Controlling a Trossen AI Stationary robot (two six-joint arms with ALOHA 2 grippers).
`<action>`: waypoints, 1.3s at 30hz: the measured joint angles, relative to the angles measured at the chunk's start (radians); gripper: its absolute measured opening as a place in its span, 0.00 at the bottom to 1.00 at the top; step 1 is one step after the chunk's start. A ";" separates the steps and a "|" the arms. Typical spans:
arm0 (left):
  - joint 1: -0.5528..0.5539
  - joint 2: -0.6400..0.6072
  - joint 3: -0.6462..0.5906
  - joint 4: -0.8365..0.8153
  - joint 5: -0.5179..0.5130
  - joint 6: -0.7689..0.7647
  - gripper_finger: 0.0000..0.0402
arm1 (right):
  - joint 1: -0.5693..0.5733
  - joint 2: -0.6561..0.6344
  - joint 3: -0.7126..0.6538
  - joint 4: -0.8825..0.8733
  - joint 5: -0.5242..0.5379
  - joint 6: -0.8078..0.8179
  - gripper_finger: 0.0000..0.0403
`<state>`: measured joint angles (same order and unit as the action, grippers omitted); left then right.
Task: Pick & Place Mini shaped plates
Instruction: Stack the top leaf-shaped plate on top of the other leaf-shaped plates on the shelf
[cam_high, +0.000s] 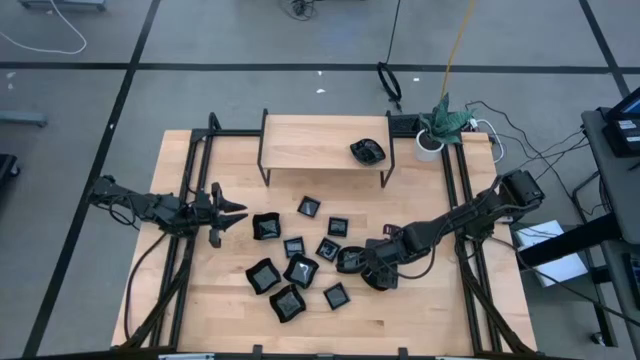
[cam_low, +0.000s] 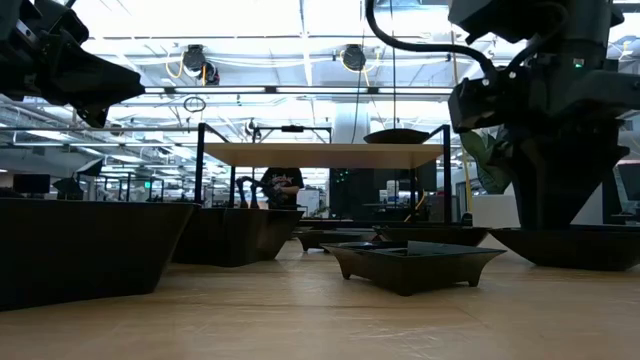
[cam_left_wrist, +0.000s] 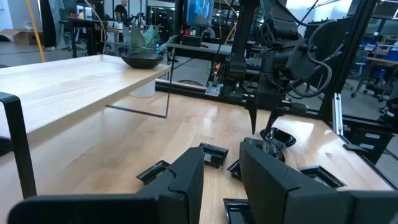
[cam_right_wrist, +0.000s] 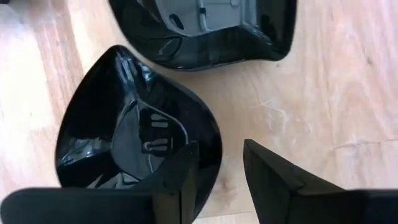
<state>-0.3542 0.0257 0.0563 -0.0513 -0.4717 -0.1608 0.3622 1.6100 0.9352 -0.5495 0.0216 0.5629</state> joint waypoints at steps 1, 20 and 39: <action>0.000 0.000 0.000 0.000 0.000 0.000 0.26 | 0.000 0.000 0.000 0.000 0.000 -0.001 0.28; 0.000 0.000 0.000 0.000 0.000 0.000 0.26 | 0.000 0.000 0.000 0.001 -0.001 -0.025 0.04; 0.000 0.000 0.000 0.000 0.000 0.000 0.26 | 0.000 -0.278 0.000 0.002 0.053 -0.055 0.00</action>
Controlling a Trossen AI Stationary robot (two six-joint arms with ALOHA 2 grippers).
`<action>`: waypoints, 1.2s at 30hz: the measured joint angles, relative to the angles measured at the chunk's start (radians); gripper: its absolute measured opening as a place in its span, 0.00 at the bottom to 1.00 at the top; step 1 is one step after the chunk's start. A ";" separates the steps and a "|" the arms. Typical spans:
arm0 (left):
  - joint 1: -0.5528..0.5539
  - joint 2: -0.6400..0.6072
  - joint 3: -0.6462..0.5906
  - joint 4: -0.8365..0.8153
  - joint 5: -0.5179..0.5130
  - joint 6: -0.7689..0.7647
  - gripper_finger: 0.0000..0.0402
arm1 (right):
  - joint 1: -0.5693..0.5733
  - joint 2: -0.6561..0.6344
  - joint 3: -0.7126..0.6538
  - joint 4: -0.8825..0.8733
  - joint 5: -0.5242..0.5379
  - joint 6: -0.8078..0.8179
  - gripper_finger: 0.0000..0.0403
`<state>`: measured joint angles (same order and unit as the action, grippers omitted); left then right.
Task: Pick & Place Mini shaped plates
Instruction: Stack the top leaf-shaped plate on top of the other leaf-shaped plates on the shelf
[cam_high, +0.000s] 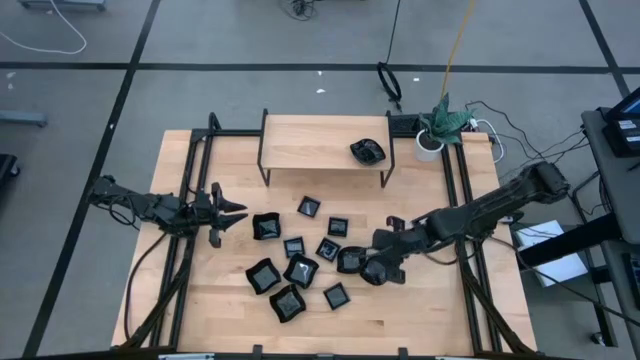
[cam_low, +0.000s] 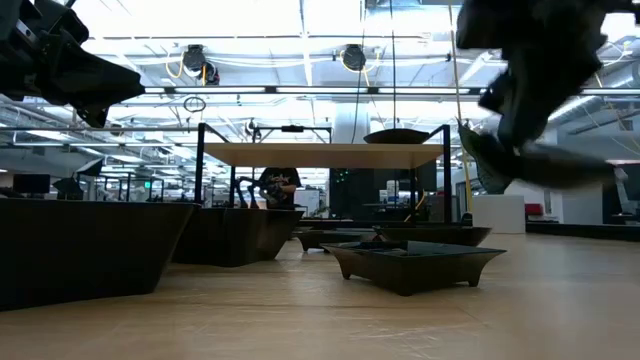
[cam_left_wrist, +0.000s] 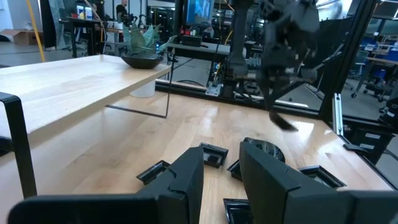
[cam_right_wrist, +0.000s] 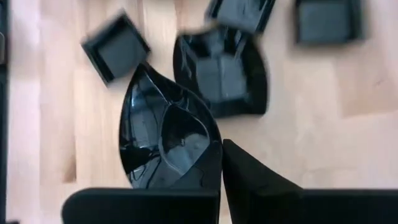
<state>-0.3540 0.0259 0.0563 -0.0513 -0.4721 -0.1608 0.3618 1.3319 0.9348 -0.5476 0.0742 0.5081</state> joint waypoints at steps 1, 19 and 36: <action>0.000 0.000 0.000 0.000 0.000 0.000 0.26 | -0.002 -0.026 0.000 0.001 0.017 -0.012 0.00; 0.000 0.000 0.000 0.000 0.000 0.000 0.26 | -0.466 -0.201 0.255 0.003 -0.148 -0.262 0.00; 0.000 0.000 0.000 0.000 0.000 0.000 0.26 | -0.984 0.220 0.839 -0.530 -0.315 -0.555 0.00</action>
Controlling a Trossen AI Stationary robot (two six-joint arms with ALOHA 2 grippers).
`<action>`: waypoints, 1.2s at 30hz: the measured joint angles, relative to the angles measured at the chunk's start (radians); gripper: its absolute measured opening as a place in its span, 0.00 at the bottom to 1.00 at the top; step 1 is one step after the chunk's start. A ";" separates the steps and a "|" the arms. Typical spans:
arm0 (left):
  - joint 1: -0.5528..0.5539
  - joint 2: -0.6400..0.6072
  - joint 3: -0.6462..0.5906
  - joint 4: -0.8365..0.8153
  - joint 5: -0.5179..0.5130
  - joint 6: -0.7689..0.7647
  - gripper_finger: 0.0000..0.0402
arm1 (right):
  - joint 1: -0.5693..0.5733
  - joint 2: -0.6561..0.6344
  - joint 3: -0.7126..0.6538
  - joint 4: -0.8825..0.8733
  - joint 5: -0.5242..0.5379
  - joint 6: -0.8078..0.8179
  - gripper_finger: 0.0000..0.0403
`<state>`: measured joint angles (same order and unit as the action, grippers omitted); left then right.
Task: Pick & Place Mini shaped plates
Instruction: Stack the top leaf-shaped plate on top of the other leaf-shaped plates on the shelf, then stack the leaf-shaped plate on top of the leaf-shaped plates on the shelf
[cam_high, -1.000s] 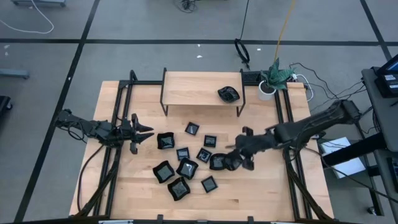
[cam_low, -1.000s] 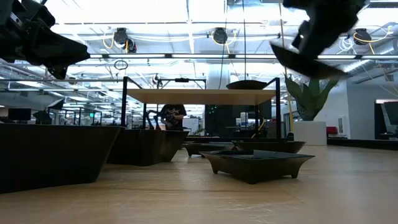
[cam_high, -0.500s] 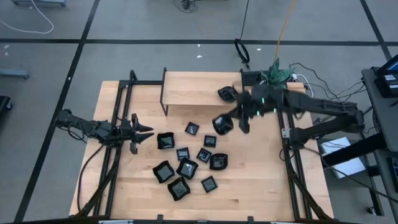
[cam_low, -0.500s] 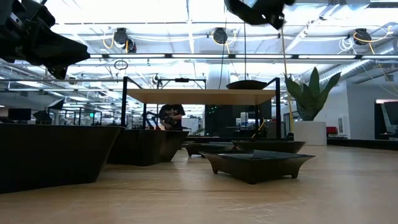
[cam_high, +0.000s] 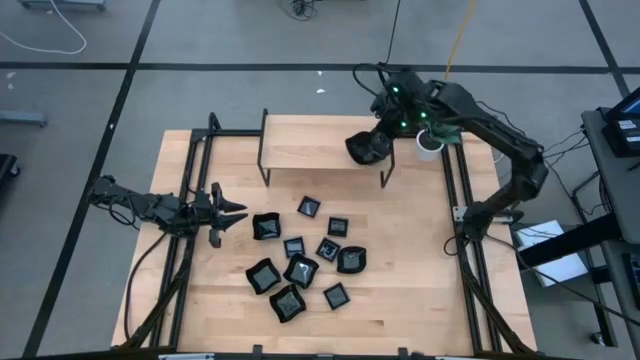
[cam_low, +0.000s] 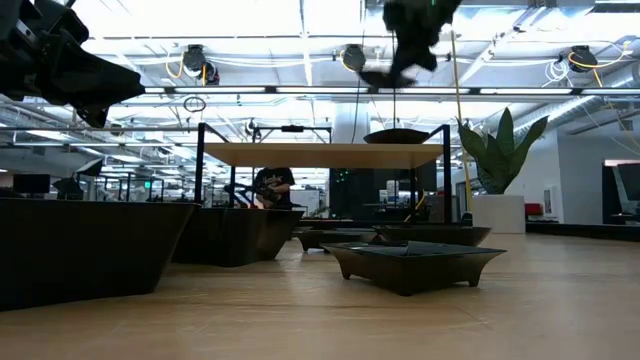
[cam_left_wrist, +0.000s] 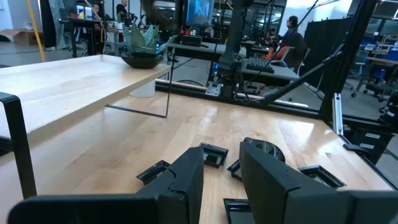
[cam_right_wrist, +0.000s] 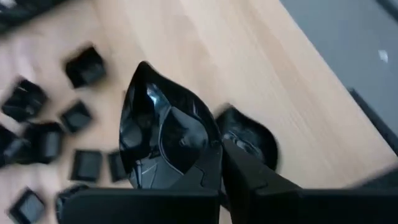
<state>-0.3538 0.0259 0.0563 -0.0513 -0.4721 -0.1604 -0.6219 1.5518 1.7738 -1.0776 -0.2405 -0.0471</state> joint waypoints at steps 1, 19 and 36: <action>0.000 0.000 0.000 0.000 0.000 0.000 0.26 | -0.020 0.012 -0.002 -0.008 0.000 -0.011 0.00; 0.000 0.000 0.000 0.000 0.000 0.000 0.26 | -0.117 0.074 -0.080 0.004 -0.002 -0.052 0.00; 0.000 0.000 0.000 0.000 0.000 0.000 0.26 | -0.109 0.058 -0.133 0.071 0.006 -0.020 0.20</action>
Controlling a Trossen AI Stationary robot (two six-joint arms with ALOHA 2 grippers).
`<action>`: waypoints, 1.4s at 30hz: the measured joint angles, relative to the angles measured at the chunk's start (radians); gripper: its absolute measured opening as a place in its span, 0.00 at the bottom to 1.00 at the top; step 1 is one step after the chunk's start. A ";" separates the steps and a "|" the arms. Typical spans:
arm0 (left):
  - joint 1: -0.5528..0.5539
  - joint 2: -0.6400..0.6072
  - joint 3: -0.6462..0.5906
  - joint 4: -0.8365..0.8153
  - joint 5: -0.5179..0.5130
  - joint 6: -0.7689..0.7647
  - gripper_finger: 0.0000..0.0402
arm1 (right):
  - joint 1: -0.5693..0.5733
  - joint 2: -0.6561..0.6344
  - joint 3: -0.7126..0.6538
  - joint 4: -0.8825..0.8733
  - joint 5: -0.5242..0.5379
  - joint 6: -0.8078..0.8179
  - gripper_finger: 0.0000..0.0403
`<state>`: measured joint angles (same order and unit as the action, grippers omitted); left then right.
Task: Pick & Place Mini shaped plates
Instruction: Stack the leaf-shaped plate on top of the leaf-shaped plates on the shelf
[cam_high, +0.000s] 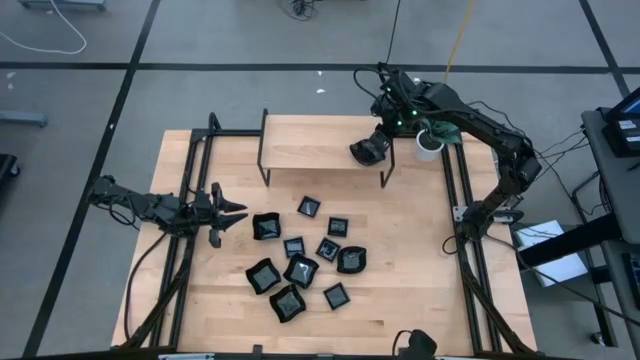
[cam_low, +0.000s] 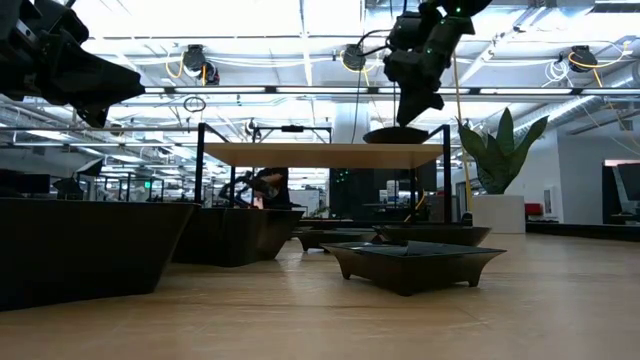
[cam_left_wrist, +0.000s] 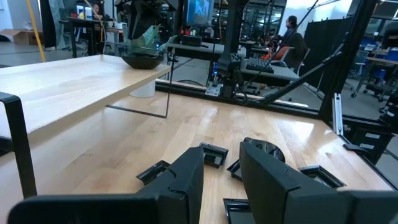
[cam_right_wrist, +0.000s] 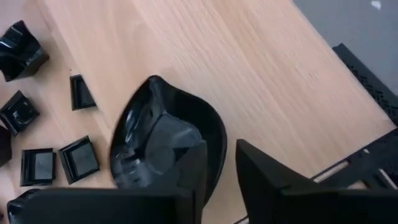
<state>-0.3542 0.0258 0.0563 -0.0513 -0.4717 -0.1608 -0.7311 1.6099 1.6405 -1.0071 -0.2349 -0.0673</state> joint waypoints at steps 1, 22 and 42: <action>0.000 0.000 0.000 0.000 0.000 0.000 0.26 | 0.002 -0.010 0.000 0.004 -0.001 -0.001 0.21; 0.000 0.000 0.000 0.000 0.000 0.000 0.26 | 0.786 -0.126 -0.290 0.407 0.166 0.029 0.37; 0.000 0.000 0.000 0.000 0.000 0.000 0.26 | 0.922 0.028 -0.638 0.719 0.292 0.154 0.38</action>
<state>-0.3542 0.0257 0.0563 -0.0509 -0.4717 -0.1608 0.1911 1.6378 1.0024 -0.2878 0.0567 0.0870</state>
